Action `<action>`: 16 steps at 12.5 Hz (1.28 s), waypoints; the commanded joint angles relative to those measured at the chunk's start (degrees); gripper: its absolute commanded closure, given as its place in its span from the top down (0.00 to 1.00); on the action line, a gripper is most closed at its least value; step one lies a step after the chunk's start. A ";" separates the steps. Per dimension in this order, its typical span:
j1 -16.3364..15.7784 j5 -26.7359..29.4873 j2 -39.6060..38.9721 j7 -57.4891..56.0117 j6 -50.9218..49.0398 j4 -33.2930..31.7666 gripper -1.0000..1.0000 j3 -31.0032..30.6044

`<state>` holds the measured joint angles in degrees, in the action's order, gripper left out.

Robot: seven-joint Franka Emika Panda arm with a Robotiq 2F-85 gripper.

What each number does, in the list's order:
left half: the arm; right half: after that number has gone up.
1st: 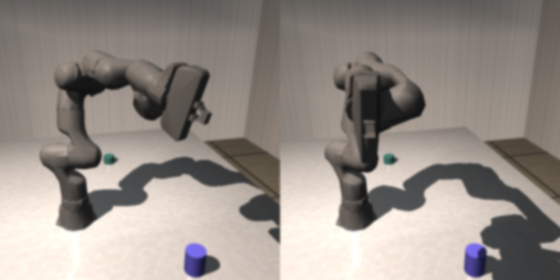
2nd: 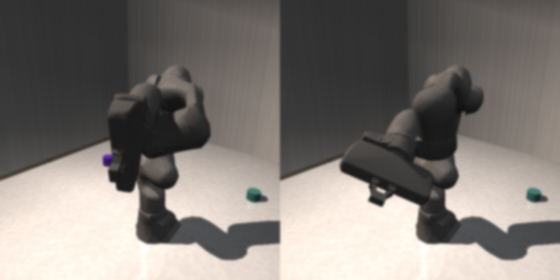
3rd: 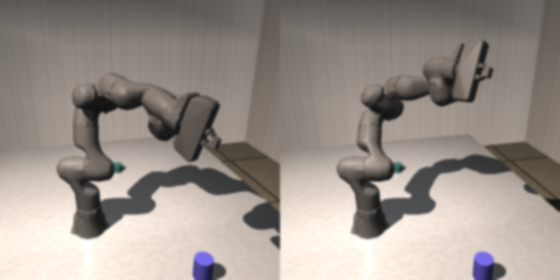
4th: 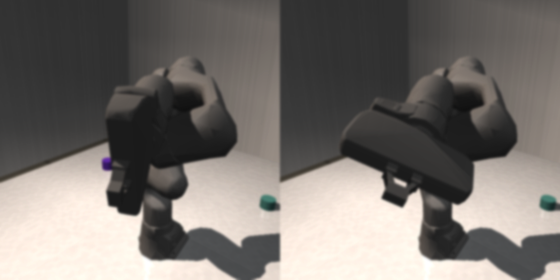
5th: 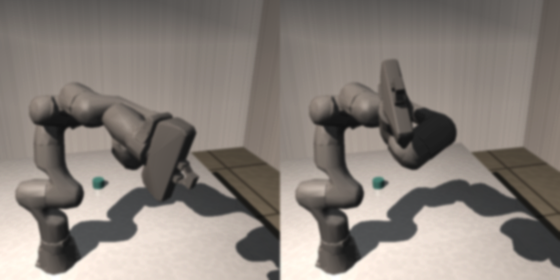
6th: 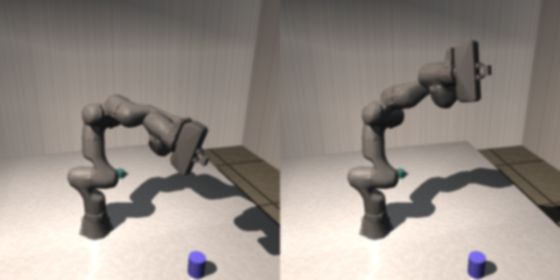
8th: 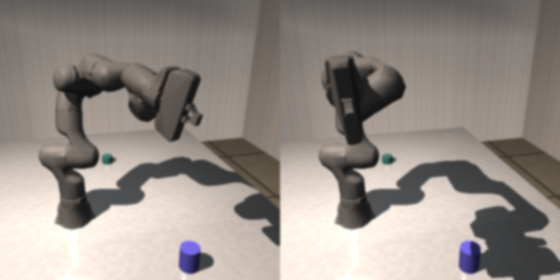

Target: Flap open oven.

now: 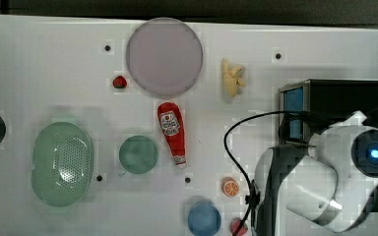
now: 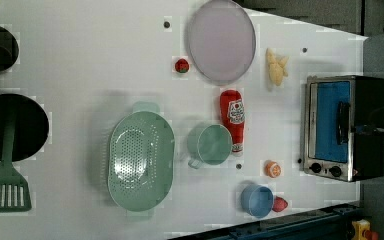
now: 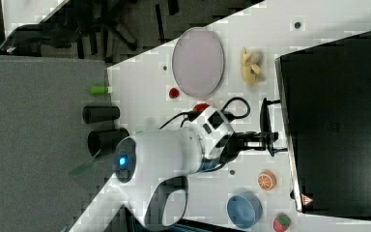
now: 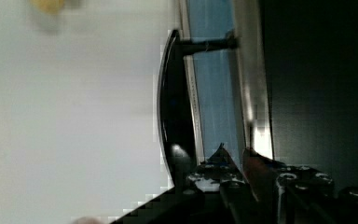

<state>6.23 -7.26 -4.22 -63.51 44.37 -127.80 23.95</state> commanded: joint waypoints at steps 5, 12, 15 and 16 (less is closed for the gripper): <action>-0.42 0.44 -2.49 -3.63 3.03 -0.29 0.18 -0.68; -2.47 -5.00 -3.79 5.32 4.56 -2.08 0.18 -3.77; -4.28 -10.93 -3.98 12.72 4.56 -3.88 0.18 -6.49; -4.84 -13.11 -4.21 15.68 4.56 -4.46 0.18 -7.40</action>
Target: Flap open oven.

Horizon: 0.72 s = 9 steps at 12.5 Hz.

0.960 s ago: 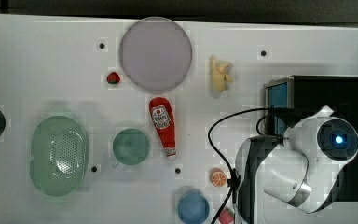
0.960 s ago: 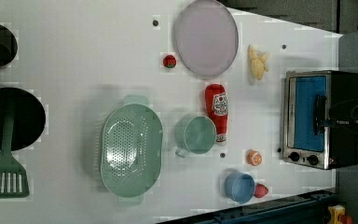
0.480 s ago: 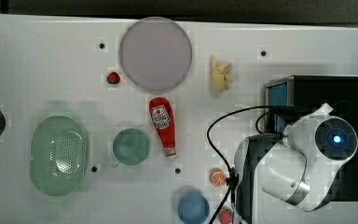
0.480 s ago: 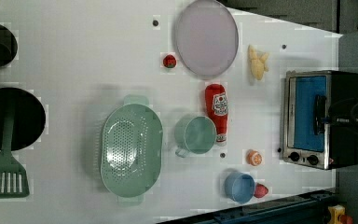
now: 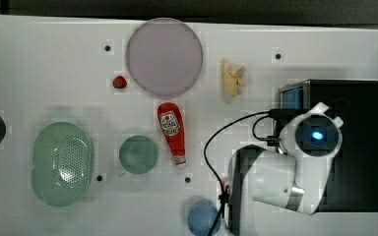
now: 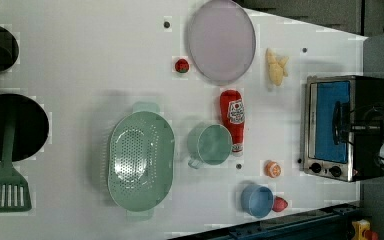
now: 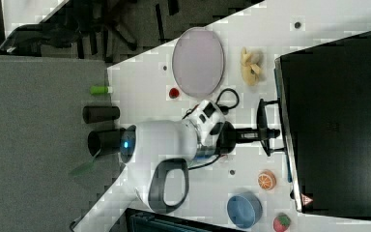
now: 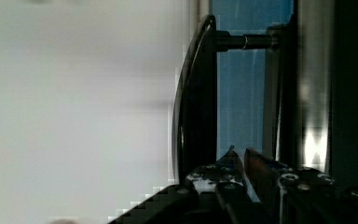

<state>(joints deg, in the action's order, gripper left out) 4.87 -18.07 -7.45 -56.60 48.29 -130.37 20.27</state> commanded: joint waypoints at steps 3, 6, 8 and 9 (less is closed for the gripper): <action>-4.91 -10.25 -2.27 19.30 0.70 -2.89 0.18 -6.02; -6.63 -20.04 -5.41 30.20 0.48 -2.90 0.18 -8.14; -8.15 -25.82 -8.13 39.31 0.39 -2.90 0.18 -9.61; -9.04 -28.99 -9.57 44.74 0.12 -2.85 0.18 -10.20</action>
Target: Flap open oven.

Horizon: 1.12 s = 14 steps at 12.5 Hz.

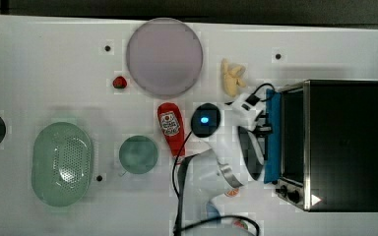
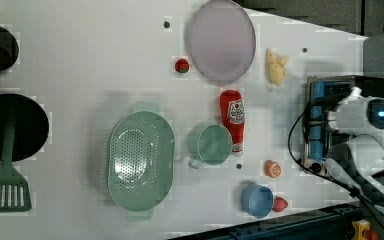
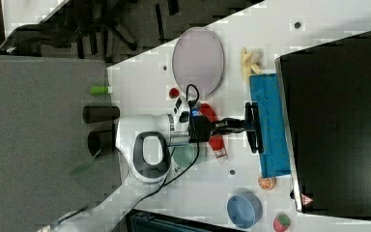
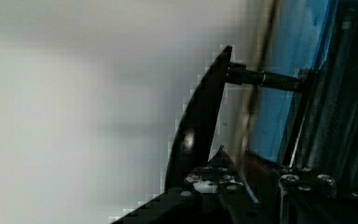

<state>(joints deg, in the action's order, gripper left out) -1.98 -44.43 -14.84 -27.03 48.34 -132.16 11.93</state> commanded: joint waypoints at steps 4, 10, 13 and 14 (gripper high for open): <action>-6.21 -15.40 -8.87 34.51 -1.21 -0.73 0.18 -2.70; -8.49 -14.49 -13.88 39.82 -0.31 3.77 0.18 -2.83; -8.52 -0.82 -8.73 40.25 1.77 5.14 0.18 -3.34; -8.50 5.36 -6.31 40.23 1.45 4.95 0.18 -3.34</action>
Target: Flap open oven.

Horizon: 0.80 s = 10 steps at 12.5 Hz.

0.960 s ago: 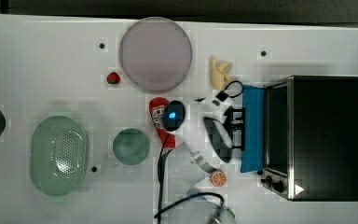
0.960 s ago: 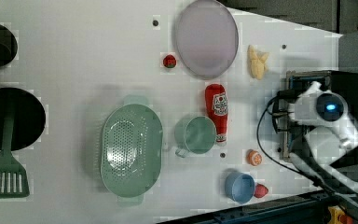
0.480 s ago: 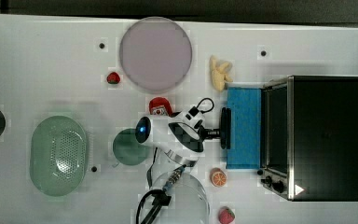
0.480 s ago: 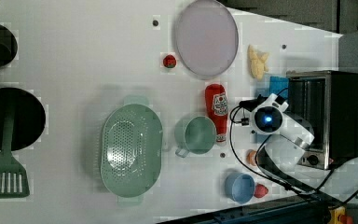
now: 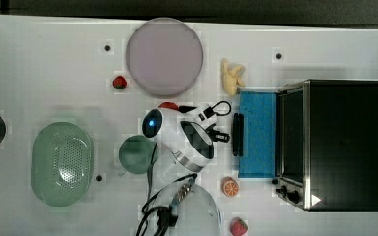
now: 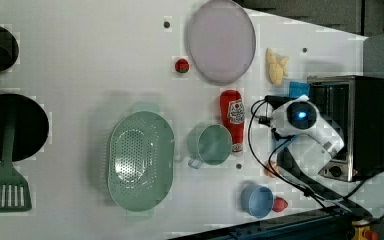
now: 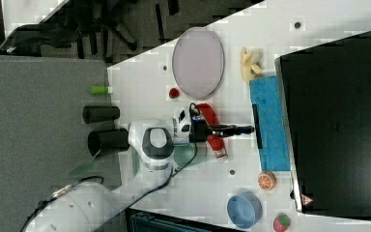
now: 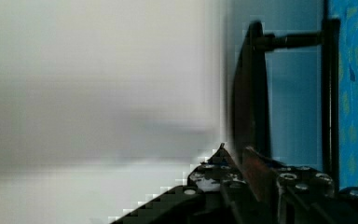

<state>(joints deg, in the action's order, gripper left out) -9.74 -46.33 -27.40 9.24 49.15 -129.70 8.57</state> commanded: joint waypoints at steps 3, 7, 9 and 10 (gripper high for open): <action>-0.42 20.54 13.95 3.48 -1.87 2.27 0.18 0.23; 0.47 31.18 25.57 3.45 -10.34 2.53 0.18 0.47; 0.65 35.57 32.10 3.45 -14.94 2.95 0.18 0.72; 0.66 37.86 35.18 3.45 -17.65 3.20 0.18 1.07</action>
<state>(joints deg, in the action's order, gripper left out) -9.46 -9.97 6.81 10.03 32.62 -127.01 8.72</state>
